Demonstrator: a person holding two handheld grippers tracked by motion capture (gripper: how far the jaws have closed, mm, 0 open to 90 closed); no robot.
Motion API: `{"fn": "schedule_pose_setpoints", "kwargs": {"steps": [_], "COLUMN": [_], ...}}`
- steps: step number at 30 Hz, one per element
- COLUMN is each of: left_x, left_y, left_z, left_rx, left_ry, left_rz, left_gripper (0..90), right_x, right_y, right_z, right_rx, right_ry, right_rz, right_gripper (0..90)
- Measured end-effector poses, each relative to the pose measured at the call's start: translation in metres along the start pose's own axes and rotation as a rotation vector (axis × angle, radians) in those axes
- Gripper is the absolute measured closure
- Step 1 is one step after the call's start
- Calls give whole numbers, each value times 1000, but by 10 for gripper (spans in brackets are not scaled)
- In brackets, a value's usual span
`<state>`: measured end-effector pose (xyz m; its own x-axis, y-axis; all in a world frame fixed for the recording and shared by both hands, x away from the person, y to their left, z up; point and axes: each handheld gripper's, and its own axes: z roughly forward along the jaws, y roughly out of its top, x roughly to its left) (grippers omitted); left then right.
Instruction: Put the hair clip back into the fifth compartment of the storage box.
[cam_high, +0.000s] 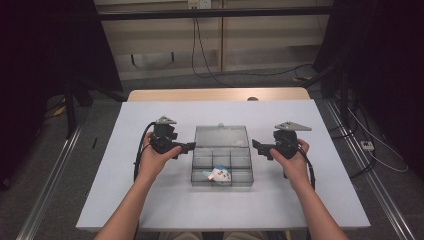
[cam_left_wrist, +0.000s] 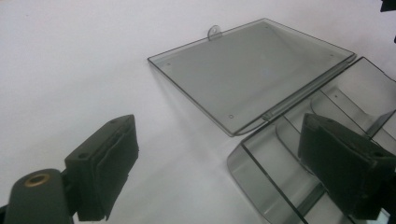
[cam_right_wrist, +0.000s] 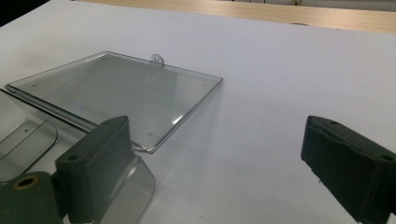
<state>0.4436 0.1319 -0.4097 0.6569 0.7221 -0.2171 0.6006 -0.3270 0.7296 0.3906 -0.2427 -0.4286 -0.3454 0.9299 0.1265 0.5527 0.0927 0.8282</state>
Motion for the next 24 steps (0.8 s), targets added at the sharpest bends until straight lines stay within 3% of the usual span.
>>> {"fn": "schedule_pose_setpoints", "kwargs": {"steps": [7, 24], "left_x": [7, 12], "left_y": [0, 2], "left_z": [9, 20], "left_rx": [13, 24], "left_ry": [26, 32], "left_rz": [-17, -37], "left_gripper": [104, 114], "right_x": [-2, -3], "right_y": [3, 3], "right_z": [10, 28], "right_rx": [18, 49], "right_ry": [-22, -44], "right_rz": [7, 31], "right_gripper": [82, 88]}}
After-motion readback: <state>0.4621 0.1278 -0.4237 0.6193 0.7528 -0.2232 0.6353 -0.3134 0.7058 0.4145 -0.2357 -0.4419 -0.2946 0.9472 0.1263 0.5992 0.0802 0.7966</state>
